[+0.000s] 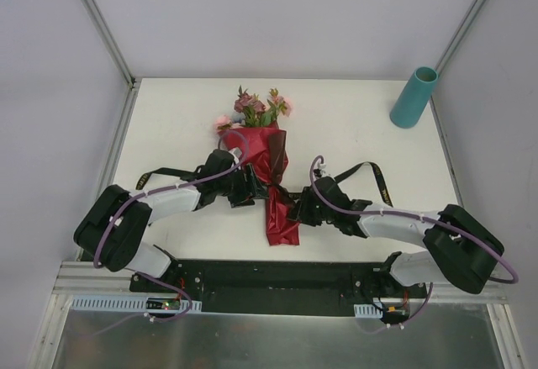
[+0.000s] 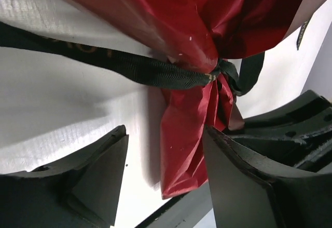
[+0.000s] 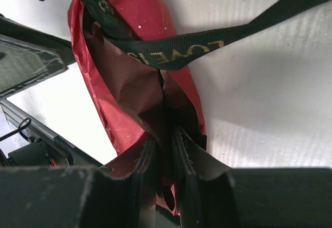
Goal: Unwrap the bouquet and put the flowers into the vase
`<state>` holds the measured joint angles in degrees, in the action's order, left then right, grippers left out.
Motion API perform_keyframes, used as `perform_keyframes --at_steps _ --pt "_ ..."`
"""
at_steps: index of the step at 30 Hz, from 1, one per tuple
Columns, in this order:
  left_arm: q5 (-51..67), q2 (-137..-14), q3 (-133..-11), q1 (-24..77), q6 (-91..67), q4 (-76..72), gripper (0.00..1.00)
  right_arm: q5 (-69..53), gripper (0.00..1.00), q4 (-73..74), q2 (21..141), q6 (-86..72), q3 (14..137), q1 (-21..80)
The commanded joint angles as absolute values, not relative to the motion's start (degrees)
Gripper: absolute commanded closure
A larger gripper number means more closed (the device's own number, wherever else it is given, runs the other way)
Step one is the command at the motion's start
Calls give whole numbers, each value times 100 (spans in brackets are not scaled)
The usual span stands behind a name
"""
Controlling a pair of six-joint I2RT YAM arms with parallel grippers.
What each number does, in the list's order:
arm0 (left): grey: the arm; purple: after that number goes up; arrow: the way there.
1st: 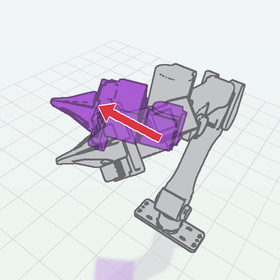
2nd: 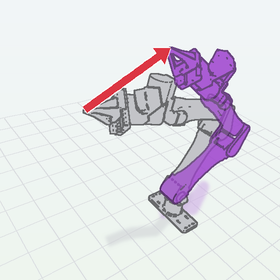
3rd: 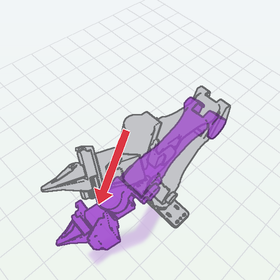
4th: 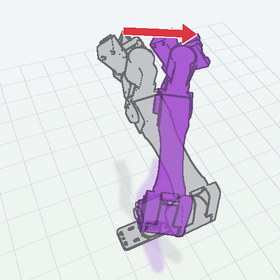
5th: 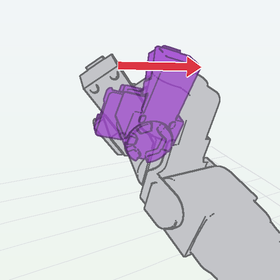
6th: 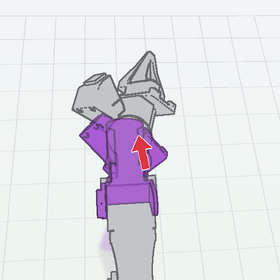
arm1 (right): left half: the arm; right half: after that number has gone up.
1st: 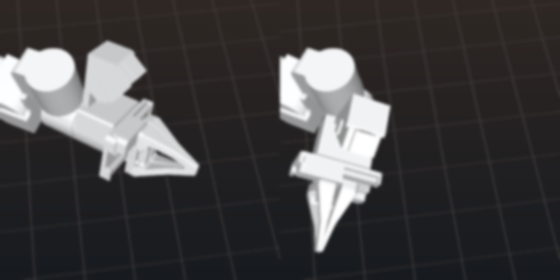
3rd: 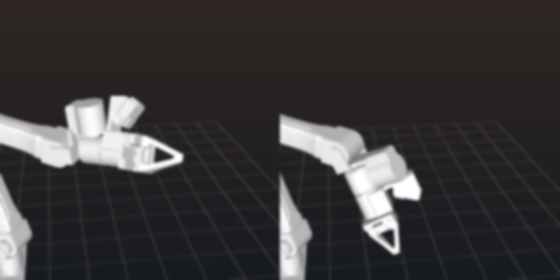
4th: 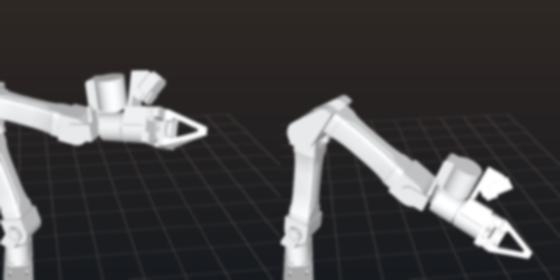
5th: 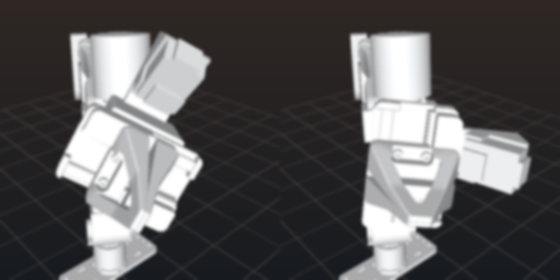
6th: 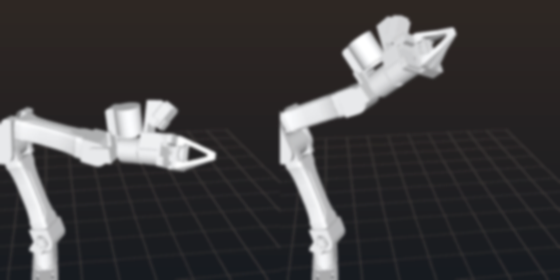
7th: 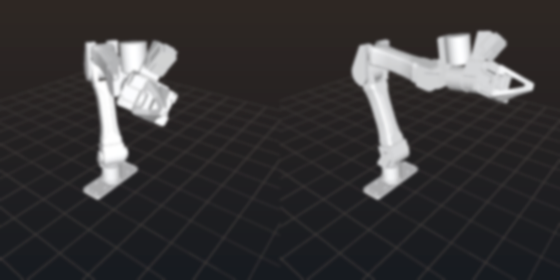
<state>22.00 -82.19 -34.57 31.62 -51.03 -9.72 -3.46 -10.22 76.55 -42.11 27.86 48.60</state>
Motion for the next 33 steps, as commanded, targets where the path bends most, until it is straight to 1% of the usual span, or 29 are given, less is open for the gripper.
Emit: perform_keyframes --at_steps 1,4,7,10,13,17,20,22,24,28,33 --pt "1908 -8367 -3349 3305 -5028 -1564 41 263 76 -1512 7612 -4605 2769 5071" --pt "1846 -8464 -3296 3357 -5001 -1740 45 369 68 -1127 7252 -4571 2873 5106" --pt "1758 -8604 -3313 3445 -4966 -1784 46 684 62 -241 6629 -4343 3110 5115" --pt "1740 -8753 -3331 3524 -4948 -1872 48 974 59 350 6057 -3834 3374 5098" --pt "1758 -8894 -3331 3612 -4957 -2012 51 1160 59 404 5827 -3044 3638 4984" --pt "1837 -9088 -3357 3674 -4983 -2118 57 994 59 185 6195 -1752 4095 4685" --pt "1881 -9158 -3366 3683 -4983 -2136 60 442 59 44 6757 -1109 4464 4378" --pt "1872 -9176 -3366 3683 -5001 -2136 63 63 62 26 7170 -749 4710 4246" --pt "1863 -9176 -3340 3683 -5036 -2188 65 -315 62 26 7583 -494 4886 4175" --pt "1898 -9158 -3305 3683 -5089 -2285 68 -1070 62 -552 8234 -133 4984 4087" --pt "1933 -9158 -3305 3683 -5133 -2347 71 -1345 62 -1230 8656 -44 4790 4087"
